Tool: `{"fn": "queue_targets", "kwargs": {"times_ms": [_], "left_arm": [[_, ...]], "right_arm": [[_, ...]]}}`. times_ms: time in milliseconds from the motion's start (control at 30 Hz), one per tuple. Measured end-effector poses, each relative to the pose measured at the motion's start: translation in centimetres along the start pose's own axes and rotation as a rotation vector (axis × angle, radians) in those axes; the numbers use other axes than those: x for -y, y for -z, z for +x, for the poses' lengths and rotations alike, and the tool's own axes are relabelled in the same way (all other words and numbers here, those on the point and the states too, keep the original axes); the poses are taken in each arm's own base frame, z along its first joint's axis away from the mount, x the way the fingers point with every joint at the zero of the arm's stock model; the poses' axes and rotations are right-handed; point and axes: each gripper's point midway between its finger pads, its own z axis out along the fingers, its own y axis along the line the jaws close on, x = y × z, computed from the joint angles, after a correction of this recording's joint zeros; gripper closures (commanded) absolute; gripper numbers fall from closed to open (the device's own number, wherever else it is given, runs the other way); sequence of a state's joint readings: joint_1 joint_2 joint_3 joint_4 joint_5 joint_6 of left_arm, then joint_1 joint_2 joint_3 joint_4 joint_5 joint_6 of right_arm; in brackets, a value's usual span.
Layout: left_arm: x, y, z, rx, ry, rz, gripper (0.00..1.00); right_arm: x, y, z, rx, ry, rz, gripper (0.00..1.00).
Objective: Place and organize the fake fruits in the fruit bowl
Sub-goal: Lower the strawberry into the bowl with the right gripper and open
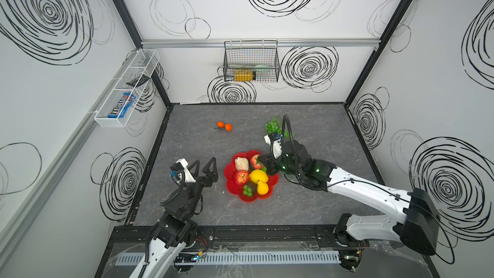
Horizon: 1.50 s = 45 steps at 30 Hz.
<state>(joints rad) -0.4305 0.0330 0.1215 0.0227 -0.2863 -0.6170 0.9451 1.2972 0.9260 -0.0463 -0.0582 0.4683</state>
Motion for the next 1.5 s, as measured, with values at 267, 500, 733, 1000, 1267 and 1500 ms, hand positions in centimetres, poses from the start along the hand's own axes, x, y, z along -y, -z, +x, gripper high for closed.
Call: {"fn": "queue_targets", "kwargs": {"times_ms": [267,500,733,1000,1267,1500], "left_arm": [[-4.4,0.6,1.2,-0.02,-0.043,-0.218,0.01],[-6.1,1.2,1.1,-0.02,-0.051,-0.309,0.0],[-6.4,1.4,1.1,-0.018,-0.052,-0.326,0.0],[-6.3,1.4,1.1,-0.018,-0.052,-0.325,0.0],[-6.3,1.4,1.1,-0.019,-0.052,-0.325,0.01],[-6.3,1.4,1.1,-0.019,-0.052,-0.325,0.01]], "right_arm": [[-4.7,-5.0,1.5,-0.09,0.042,-0.036,0.95],[-5.5,-8.6,2.5,-0.139,0.03,0.017,0.95],[-4.3,-11.7,3.5,-0.181,0.006,0.099,0.95],[-3.7,-13.8,3.8,-0.214,-0.004,0.156,0.95],[-3.0,-15.2,4.4,-0.269,-0.016,0.226,0.93],[-2.4,-15.1,5.1,-0.293,-0.021,0.256,0.78]]}}
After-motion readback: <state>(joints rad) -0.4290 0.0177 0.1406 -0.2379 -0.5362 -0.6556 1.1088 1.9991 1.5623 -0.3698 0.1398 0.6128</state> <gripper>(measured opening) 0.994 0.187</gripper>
